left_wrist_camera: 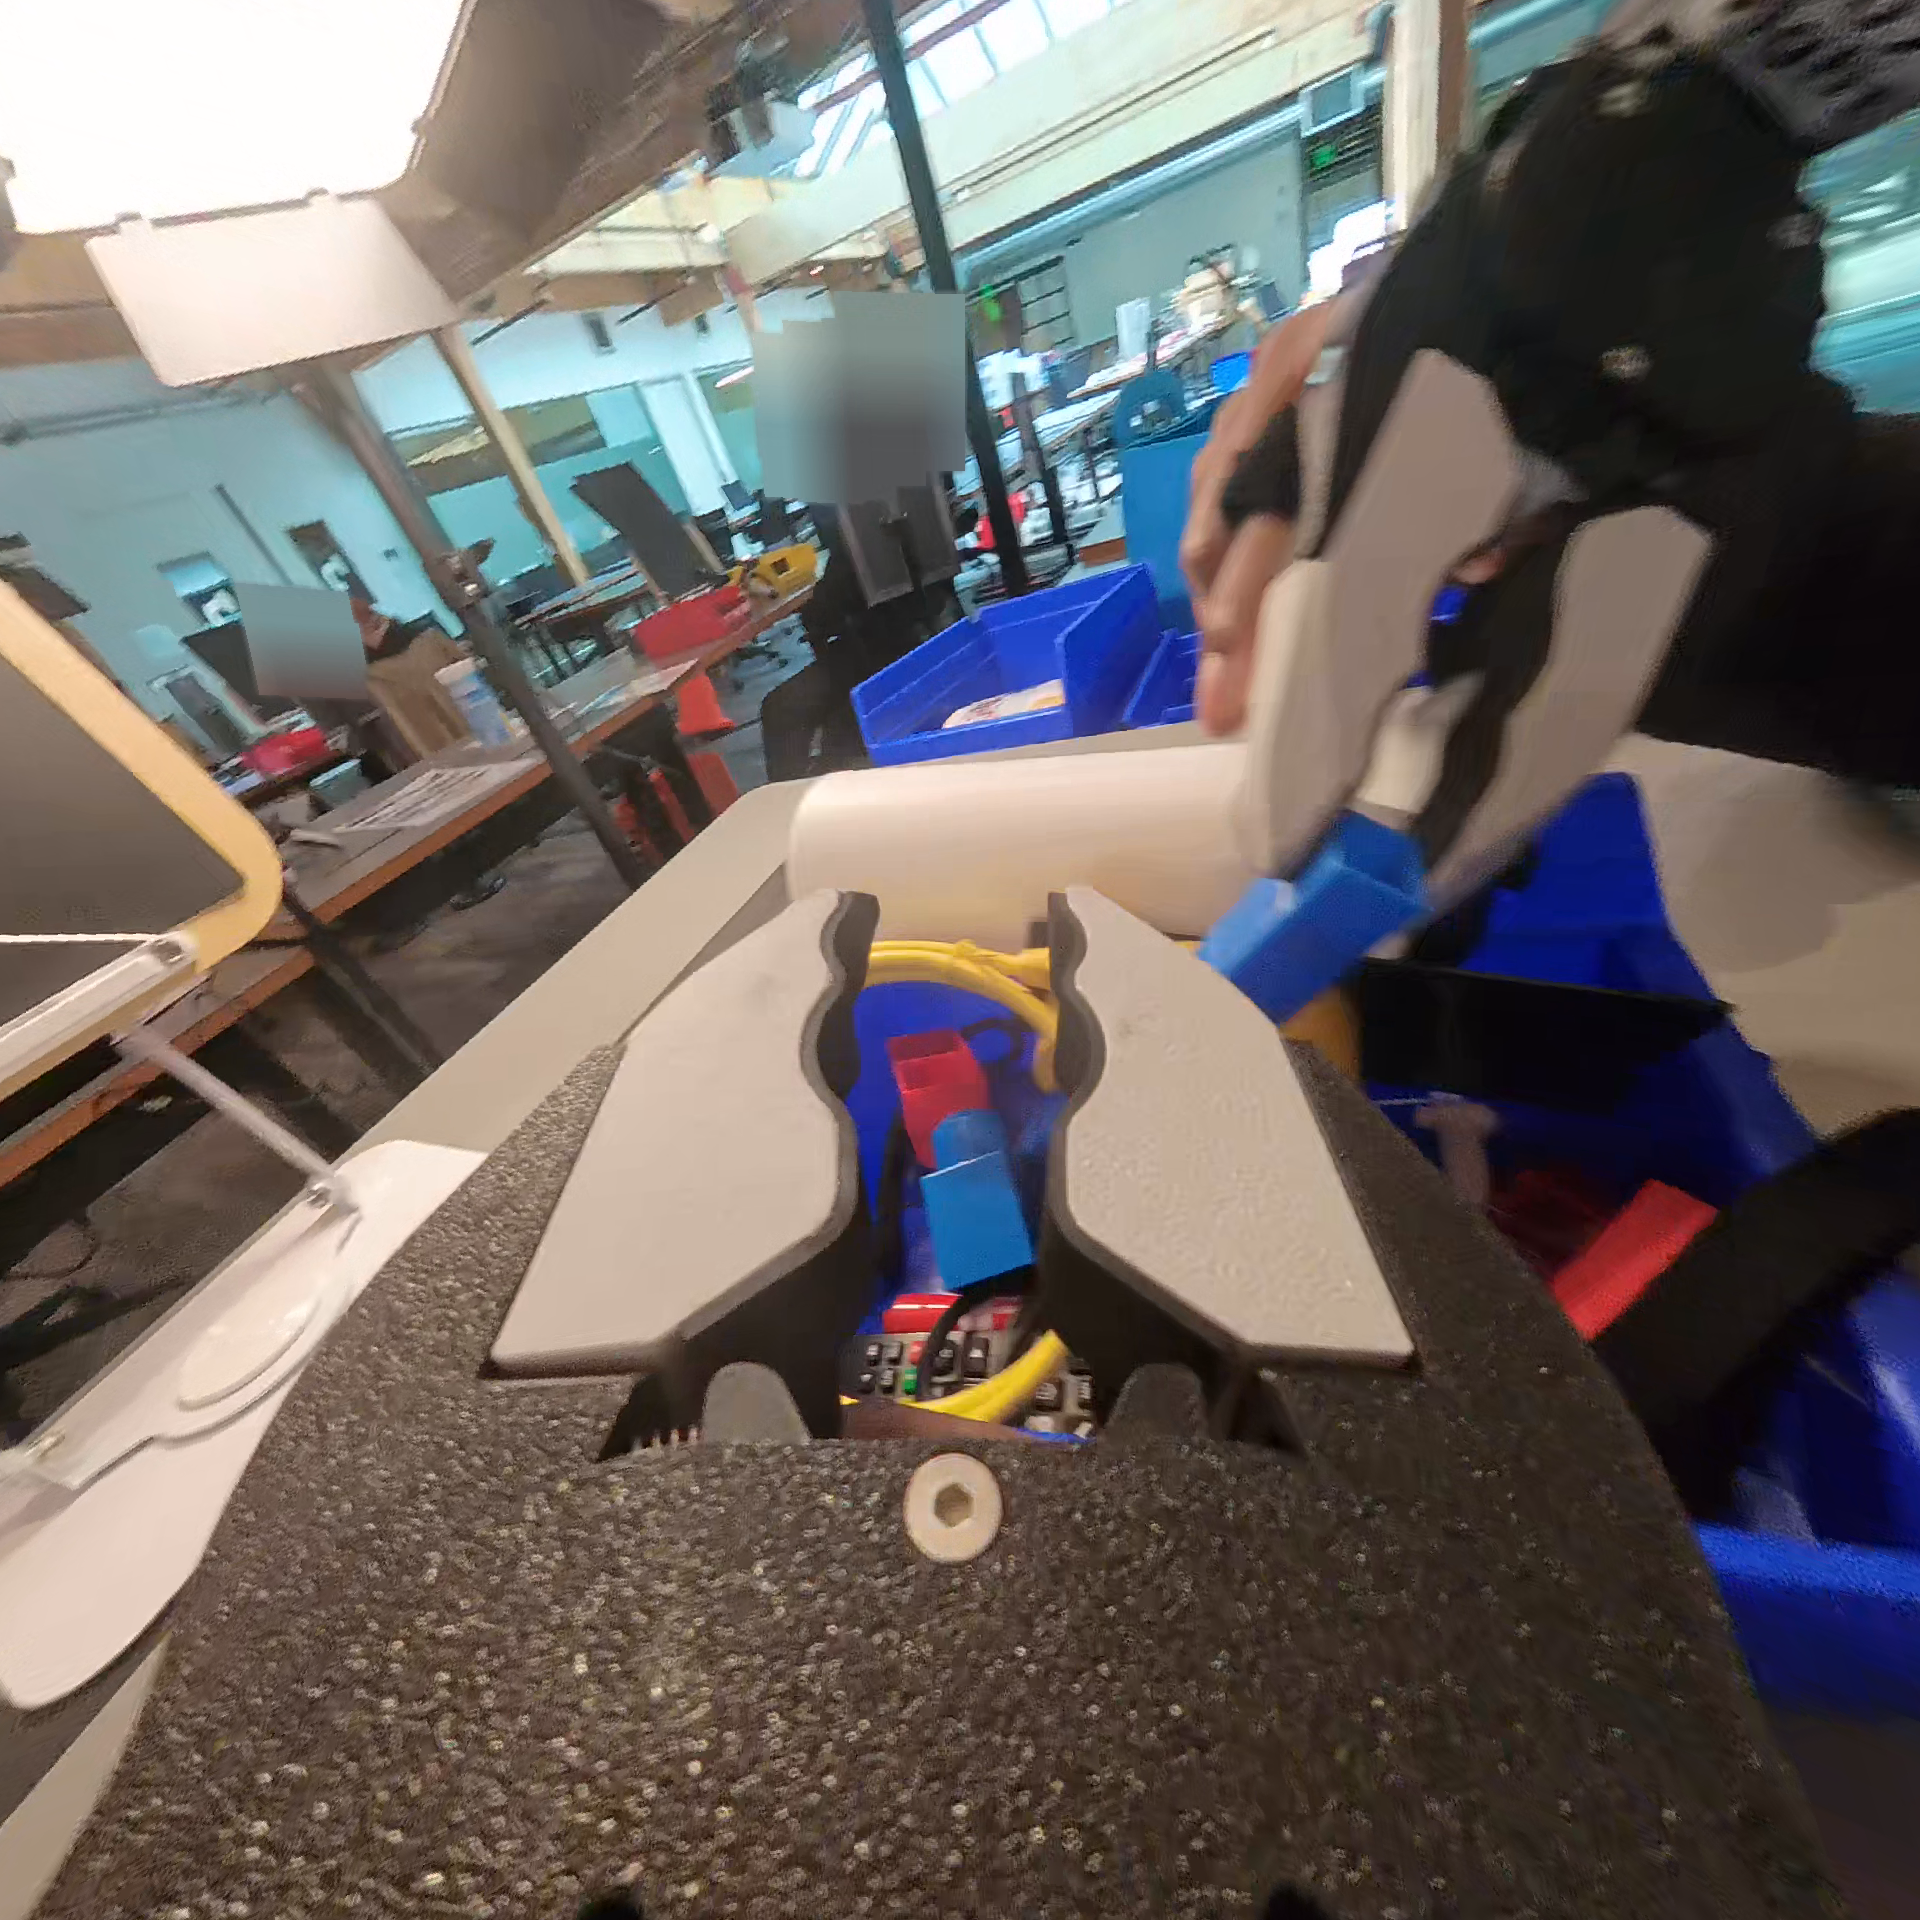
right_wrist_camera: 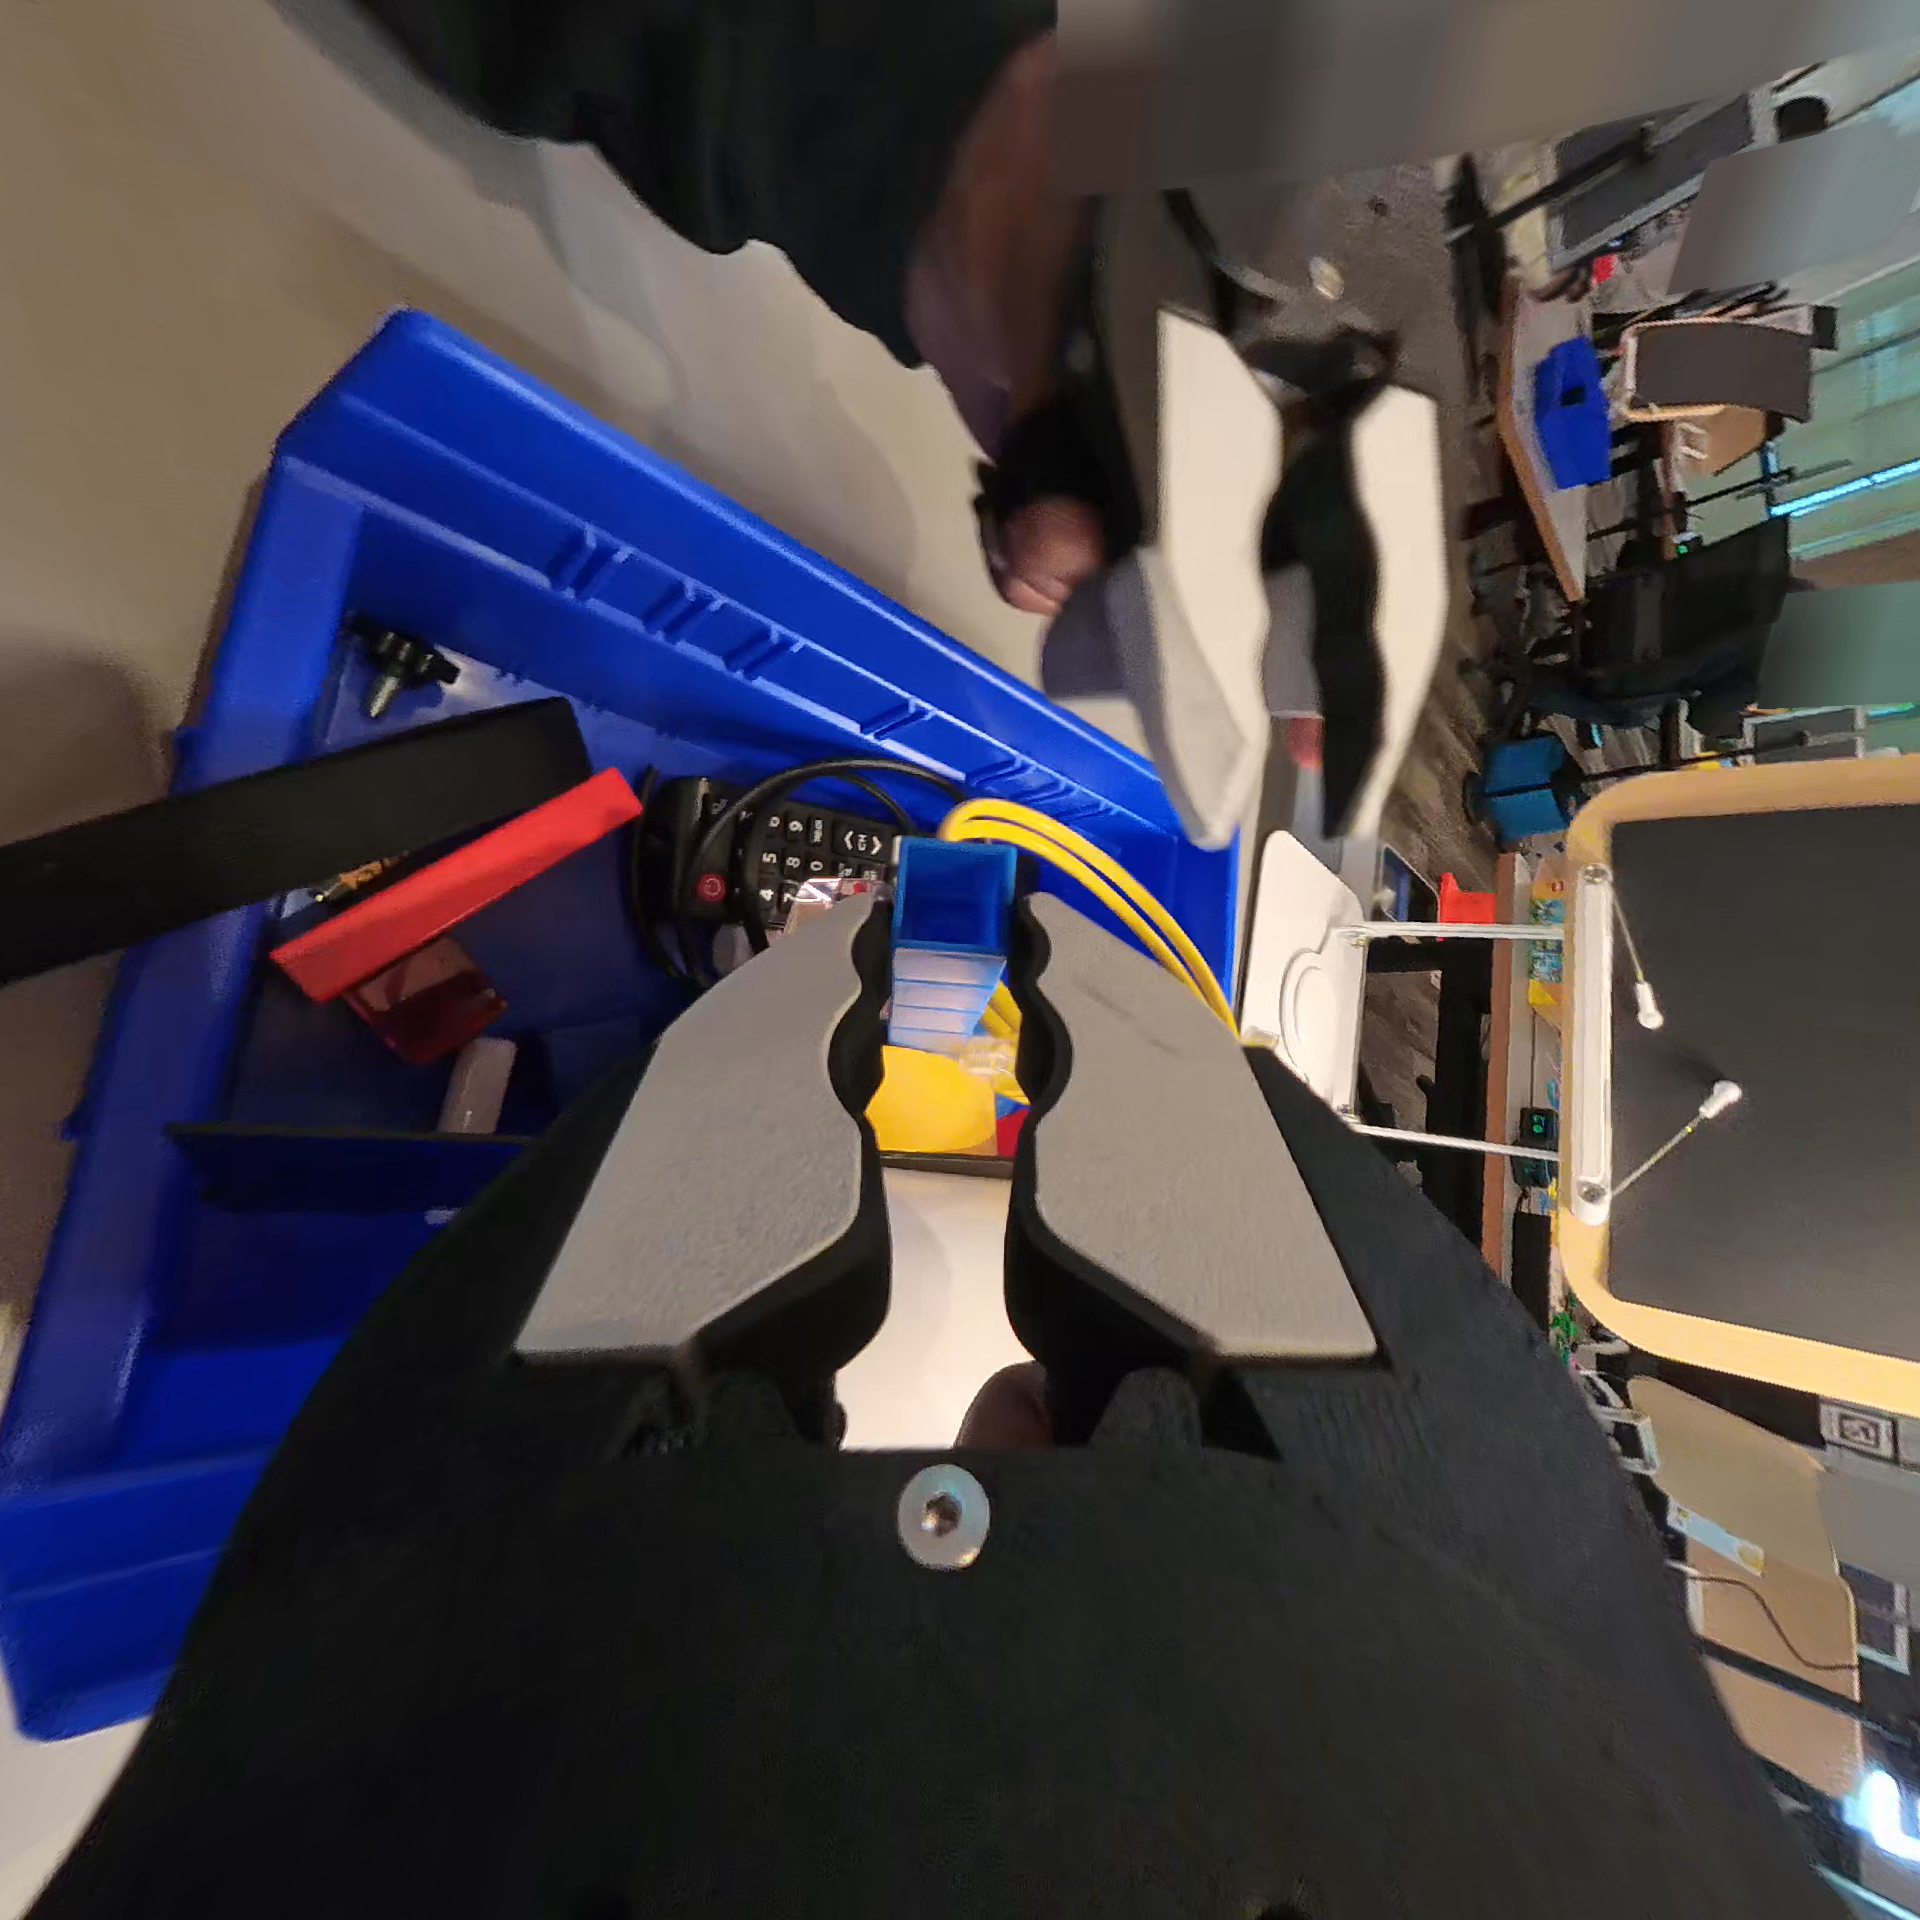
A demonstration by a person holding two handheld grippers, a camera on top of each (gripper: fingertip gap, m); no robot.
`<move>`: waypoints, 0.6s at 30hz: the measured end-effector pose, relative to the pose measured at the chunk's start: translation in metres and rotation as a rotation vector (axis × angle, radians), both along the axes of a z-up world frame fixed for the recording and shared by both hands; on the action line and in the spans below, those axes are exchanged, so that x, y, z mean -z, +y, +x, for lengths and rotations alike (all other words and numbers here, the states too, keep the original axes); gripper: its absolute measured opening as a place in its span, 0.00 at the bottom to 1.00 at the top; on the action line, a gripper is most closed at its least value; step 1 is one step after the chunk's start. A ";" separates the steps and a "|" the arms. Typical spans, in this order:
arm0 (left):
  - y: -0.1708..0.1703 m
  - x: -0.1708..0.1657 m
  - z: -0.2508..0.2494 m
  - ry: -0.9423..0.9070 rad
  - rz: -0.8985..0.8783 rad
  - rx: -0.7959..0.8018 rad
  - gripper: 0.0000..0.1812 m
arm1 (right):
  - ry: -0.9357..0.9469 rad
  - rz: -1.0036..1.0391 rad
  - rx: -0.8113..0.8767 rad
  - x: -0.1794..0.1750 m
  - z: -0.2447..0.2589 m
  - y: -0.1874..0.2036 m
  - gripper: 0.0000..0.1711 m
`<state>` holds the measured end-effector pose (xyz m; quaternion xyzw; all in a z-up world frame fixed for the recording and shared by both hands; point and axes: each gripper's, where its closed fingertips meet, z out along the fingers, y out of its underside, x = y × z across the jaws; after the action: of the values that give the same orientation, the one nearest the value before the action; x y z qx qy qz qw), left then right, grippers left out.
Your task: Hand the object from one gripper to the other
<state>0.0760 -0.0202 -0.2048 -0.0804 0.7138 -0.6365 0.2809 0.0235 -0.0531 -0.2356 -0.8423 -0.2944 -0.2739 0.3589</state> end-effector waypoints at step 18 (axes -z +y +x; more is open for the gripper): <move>-0.021 0.034 -0.030 -0.047 0.138 0.005 0.22 | 0.083 0.168 -0.051 -0.069 -0.024 0.026 0.13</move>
<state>0.0465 -0.0408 -0.2383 -0.0441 0.7492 -0.5883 0.3010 -0.0009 -0.0270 -0.1667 -0.8122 -0.2765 -0.2531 0.4470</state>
